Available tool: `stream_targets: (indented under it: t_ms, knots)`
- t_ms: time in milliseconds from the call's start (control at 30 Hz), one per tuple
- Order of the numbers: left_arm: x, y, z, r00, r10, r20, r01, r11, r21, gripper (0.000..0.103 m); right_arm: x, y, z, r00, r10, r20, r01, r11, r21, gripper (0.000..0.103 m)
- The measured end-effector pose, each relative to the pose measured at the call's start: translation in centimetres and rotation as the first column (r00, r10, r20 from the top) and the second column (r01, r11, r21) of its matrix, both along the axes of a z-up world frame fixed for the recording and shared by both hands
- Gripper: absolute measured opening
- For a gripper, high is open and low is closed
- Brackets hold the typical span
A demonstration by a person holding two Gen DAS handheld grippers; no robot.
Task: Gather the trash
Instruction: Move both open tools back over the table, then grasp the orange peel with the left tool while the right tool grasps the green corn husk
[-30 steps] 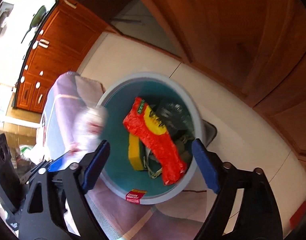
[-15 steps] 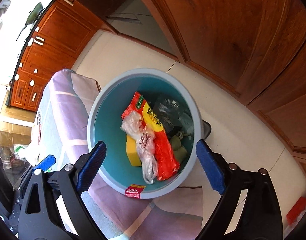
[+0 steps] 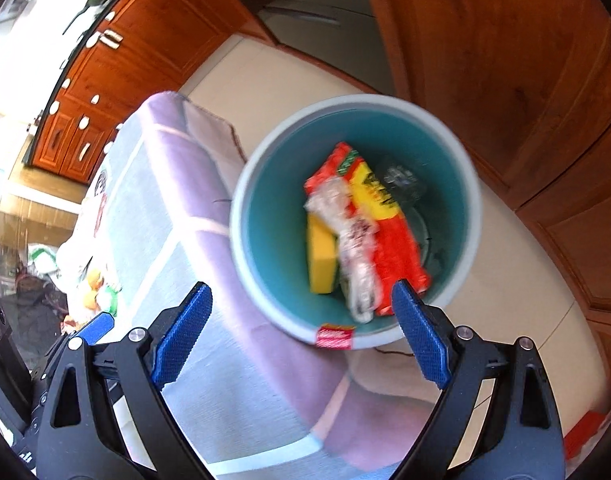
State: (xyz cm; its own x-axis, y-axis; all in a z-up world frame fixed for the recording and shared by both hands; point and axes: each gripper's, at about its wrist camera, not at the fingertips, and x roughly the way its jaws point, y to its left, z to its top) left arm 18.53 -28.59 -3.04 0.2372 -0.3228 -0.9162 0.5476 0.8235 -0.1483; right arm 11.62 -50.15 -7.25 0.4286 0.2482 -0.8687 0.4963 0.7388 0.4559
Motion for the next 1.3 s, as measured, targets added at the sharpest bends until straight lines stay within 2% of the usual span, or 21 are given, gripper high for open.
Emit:
stream_targets:
  t_ms: [267, 467, 633, 967, 1033, 1133, 1300]
  knots:
    - [0.5, 9.2, 0.2, 0.991, 0.131, 0.029, -0.131, 0.991, -0.003, 0.098, 2.1, 6.1, 1.7, 0.994, 0.105, 0.011, -0.105, 0.994, -0.032, 0.087]
    - [1.8, 16.4, 0.1, 0.973, 0.231, 0.03, -0.23, 0.973, -0.007, 0.098, 5.0, 11.8, 2.6, 0.977, 0.214, 0.018, -0.213, 0.976, -0.048, 0.087]
    - [3.2, 20.4, 0.4, 0.959, 0.282, 0.032, -0.281, 0.959, -0.032, 0.098, 8.0, 16.0, 3.0, 0.958, 0.287, 0.016, -0.286, 0.957, -0.055, 0.087]
    - [7.4, 22.7, -0.2, 0.957, 0.287, 0.038, -0.287, 0.958, -0.019, 0.098, 14.9, 22.4, 3.0, 0.911, 0.412, 0.012, -0.408, 0.907, -0.108, 0.087]
    - [8.0, 22.7, -0.4, 0.959, 0.281, 0.041, -0.28, 0.96, -0.016, 0.098, 16.0, 23.2, 2.8, 0.9, 0.435, 0.013, -0.431, 0.895, -0.117, 0.081]
    - [8.8, 22.8, -1.0, 0.961, 0.276, 0.037, -0.275, 0.961, -0.01, 0.098, 17.5, 24.3, 2.2, 0.887, 0.462, 0.002, -0.459, 0.88, -0.122, 0.08]
    - [9.6, 22.8, -1.8, 0.963, 0.269, 0.029, -0.27, 0.963, -0.002, 0.098, 19.1, 25.4, 0.8, 0.867, 0.498, -0.017, -0.497, 0.861, -0.11, 0.064]
